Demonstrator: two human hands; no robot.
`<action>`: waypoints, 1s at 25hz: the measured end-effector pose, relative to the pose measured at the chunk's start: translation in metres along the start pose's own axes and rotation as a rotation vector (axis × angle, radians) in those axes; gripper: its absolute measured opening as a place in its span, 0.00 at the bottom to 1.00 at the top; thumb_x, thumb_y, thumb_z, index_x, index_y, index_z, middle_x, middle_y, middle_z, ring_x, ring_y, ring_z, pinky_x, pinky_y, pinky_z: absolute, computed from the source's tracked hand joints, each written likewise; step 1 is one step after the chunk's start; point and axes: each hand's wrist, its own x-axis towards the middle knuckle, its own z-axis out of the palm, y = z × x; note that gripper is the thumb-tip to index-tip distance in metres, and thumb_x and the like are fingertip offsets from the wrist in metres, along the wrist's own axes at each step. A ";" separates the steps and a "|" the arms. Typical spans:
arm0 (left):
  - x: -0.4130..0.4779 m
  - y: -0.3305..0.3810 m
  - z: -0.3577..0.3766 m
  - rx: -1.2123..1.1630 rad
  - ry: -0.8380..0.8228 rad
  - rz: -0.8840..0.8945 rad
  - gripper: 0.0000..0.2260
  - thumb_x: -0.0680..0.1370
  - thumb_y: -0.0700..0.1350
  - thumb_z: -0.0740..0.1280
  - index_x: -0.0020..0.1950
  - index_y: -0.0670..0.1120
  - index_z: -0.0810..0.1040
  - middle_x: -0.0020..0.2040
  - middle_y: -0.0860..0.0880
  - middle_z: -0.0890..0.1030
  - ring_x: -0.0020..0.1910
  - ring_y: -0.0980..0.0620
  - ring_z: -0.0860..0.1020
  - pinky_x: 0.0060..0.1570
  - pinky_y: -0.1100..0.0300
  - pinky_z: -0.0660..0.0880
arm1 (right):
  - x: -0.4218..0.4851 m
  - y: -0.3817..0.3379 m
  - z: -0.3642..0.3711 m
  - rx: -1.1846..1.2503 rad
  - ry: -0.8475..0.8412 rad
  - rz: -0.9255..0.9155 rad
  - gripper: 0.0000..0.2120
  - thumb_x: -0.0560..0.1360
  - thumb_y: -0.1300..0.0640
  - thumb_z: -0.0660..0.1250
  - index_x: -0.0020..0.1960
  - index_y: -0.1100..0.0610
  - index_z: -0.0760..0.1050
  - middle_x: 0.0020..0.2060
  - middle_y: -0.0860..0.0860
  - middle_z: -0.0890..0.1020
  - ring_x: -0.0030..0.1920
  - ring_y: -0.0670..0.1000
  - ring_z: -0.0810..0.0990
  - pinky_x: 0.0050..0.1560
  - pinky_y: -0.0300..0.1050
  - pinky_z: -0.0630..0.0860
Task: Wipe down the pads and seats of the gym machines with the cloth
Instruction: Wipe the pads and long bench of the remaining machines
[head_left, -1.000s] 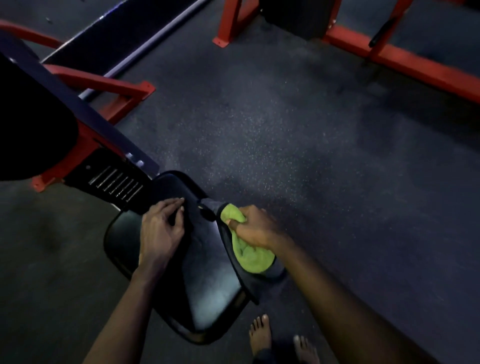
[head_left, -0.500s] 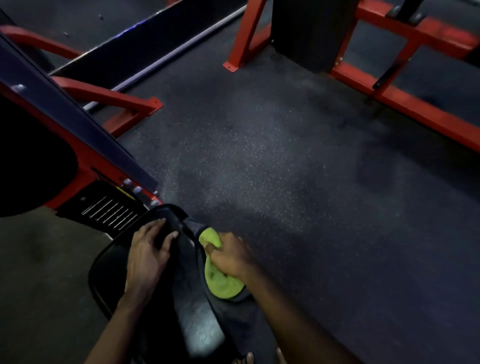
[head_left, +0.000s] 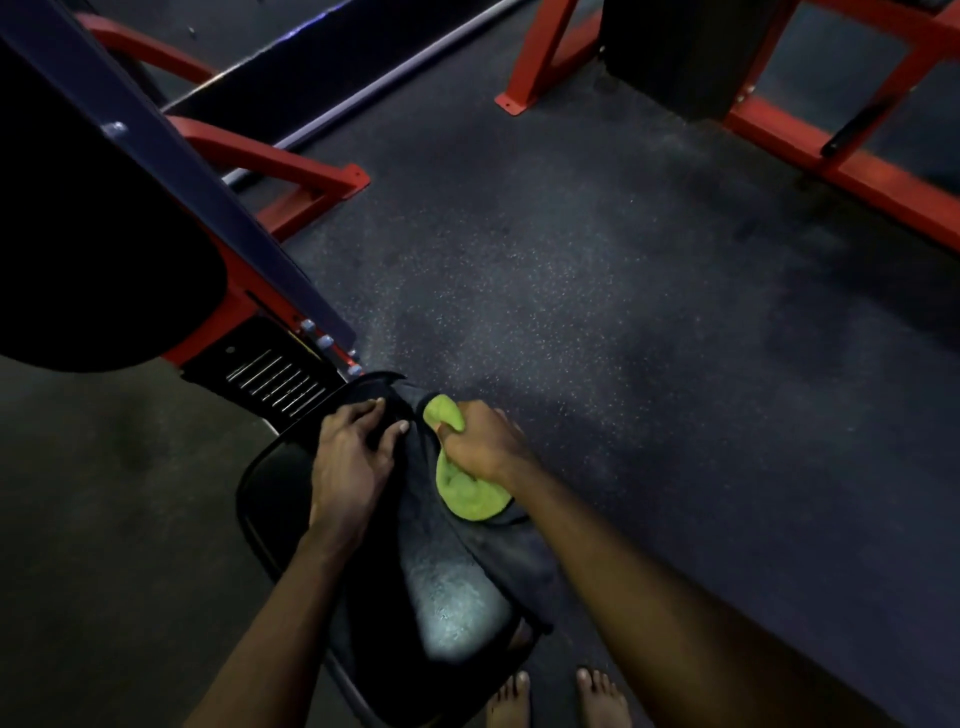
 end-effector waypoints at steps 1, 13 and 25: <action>0.001 -0.001 0.000 0.003 -0.005 0.003 0.19 0.78 0.51 0.72 0.63 0.40 0.82 0.60 0.46 0.81 0.60 0.45 0.76 0.62 0.60 0.68 | 0.005 -0.009 0.000 0.004 0.016 -0.006 0.13 0.80 0.48 0.64 0.57 0.55 0.80 0.57 0.59 0.83 0.61 0.63 0.78 0.60 0.51 0.73; -0.001 -0.025 -0.015 0.008 -0.063 0.015 0.23 0.78 0.59 0.69 0.69 0.51 0.78 0.69 0.51 0.76 0.70 0.51 0.70 0.67 0.59 0.66 | 0.051 -0.031 0.006 0.121 0.019 -0.002 0.12 0.79 0.47 0.66 0.52 0.54 0.81 0.48 0.56 0.85 0.49 0.59 0.84 0.50 0.49 0.79; 0.023 0.018 -0.053 -0.036 -0.359 -0.103 0.18 0.78 0.47 0.70 0.67 0.44 0.79 0.66 0.43 0.79 0.66 0.43 0.77 0.67 0.52 0.71 | -0.001 0.005 -0.047 -0.025 -0.039 0.037 0.21 0.80 0.41 0.66 0.61 0.57 0.77 0.55 0.57 0.82 0.56 0.59 0.80 0.57 0.51 0.77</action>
